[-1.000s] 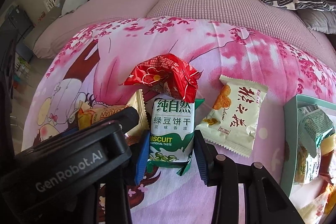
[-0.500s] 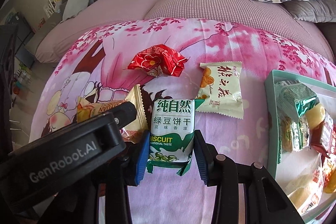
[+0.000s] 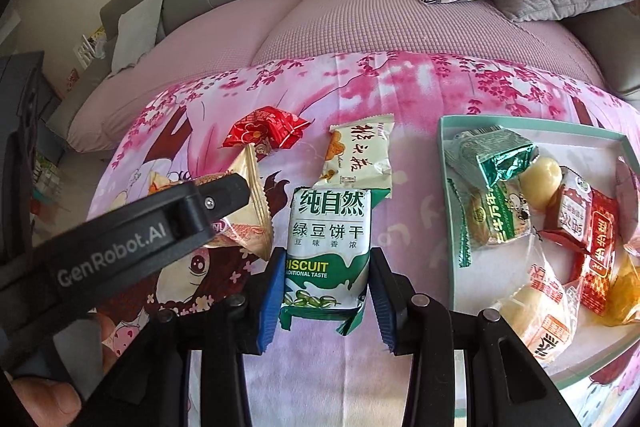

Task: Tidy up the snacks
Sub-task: 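Carry yellow roll bag into tray with left tool while right tool carries green biscuit pack there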

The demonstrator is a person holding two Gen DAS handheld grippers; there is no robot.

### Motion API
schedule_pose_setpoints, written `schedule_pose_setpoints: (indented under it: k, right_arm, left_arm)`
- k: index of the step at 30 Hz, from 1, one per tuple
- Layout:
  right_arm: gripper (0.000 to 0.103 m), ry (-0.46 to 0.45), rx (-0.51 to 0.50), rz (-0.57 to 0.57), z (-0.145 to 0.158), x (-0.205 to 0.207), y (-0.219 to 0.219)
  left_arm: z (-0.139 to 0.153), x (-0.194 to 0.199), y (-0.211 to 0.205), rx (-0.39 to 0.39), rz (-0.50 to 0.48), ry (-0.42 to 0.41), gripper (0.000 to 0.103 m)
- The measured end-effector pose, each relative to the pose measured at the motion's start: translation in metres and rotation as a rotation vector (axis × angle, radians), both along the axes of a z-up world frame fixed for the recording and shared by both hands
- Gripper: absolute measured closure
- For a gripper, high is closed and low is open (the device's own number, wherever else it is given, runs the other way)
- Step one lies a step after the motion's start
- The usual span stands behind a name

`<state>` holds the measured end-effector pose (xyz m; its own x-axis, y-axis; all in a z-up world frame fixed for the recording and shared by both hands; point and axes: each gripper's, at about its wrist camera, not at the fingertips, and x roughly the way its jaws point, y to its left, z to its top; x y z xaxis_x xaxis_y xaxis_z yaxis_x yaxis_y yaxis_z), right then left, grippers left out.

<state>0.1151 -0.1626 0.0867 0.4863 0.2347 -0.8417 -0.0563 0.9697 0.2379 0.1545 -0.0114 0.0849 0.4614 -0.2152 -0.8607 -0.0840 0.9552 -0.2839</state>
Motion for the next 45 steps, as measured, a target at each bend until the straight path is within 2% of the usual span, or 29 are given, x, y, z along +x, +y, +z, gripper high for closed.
schedule_pose_setpoints:
  k: [11,19,32,38,45]
  right_arm:
    - [0.06,-0.072,0.054,-0.095,0.03,-0.014,-0.057]
    - [0.06,-0.094,0.093,-0.204,0.038,-0.016,-0.11]
    - [0.06,-0.105,0.045,-0.46,0.037,-0.037,-0.208]
    - [0.06,-0.103,0.037,-0.487,0.034,-0.04,-0.223]
    - [0.06,-0.096,0.037,-0.474,0.031,-0.038,-0.224]
  left_arm:
    - [0.022,-0.005,-0.026,0.024,-0.059,-0.059,0.03]
    - [0.035,-0.006,-0.056,0.04,-0.121,-0.092,0.03]
    - [0.054,-0.02,-0.143,0.052,-0.347,-0.162,0.03]
    - [0.052,-0.027,-0.176,0.085,-0.427,-0.17,0.03]
    - [0.049,-0.027,-0.187,0.113,-0.433,-0.178,0.03]
